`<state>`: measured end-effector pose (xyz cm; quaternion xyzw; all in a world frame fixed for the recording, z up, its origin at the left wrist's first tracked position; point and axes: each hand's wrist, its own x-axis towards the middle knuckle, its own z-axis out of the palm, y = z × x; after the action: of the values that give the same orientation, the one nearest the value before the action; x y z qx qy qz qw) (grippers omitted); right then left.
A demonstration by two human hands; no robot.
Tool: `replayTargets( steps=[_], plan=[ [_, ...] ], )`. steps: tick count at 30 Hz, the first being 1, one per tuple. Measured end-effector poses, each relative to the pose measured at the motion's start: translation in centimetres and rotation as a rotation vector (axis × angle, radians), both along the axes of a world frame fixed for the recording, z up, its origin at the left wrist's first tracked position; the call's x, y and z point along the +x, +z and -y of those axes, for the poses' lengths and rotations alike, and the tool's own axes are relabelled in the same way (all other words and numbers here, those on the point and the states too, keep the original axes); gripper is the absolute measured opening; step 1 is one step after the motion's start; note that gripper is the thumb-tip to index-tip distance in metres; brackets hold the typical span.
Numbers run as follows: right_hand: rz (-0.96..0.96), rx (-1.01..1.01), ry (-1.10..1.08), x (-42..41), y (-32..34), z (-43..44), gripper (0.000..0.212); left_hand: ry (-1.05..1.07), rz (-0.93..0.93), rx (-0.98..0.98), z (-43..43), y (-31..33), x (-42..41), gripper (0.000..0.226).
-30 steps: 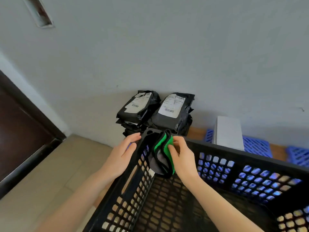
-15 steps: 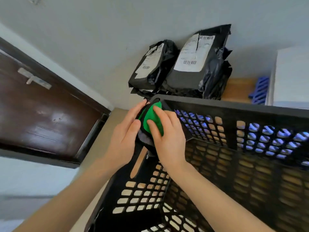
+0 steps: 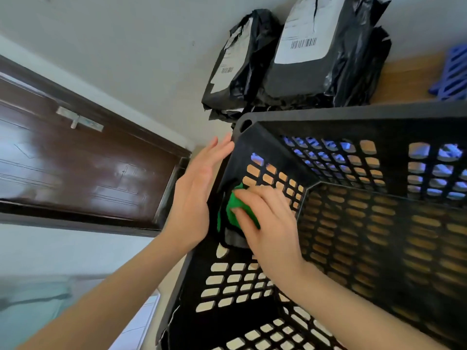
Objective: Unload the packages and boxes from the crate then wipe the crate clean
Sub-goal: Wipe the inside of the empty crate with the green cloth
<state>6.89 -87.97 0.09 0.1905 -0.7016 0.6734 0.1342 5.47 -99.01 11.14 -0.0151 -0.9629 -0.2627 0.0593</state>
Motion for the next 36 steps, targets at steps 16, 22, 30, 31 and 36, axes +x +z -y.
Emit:
replayTargets(
  steps=[16,22,30,31,36],
  plan=[
    [-0.14,0.053,0.046,3.5,-0.8,0.7,0.026,-0.122,0.012,-0.168,0.8,0.3,-0.5,0.073],
    [0.141,0.006,-0.174,-3.8,1.9,0.3,0.026,-0.109,0.013,-0.155,0.8,0.1,-0.3,0.07],
    [0.009,-0.002,-0.009,2.2,1.0,0.7,0.023,-0.131,-0.01,-0.17,0.9,0.1,-0.5,0.068],
    [-0.01,-0.018,0.038,3.7,0.7,0.8,0.022,-0.127,-0.01,-0.169,0.9,0.2,-0.5,0.068],
    [-0.279,0.038,0.198,8.9,-0.3,1.2,0.014,-0.126,-0.006,-0.164,0.5,0.2,-0.5,0.069]
  ],
)
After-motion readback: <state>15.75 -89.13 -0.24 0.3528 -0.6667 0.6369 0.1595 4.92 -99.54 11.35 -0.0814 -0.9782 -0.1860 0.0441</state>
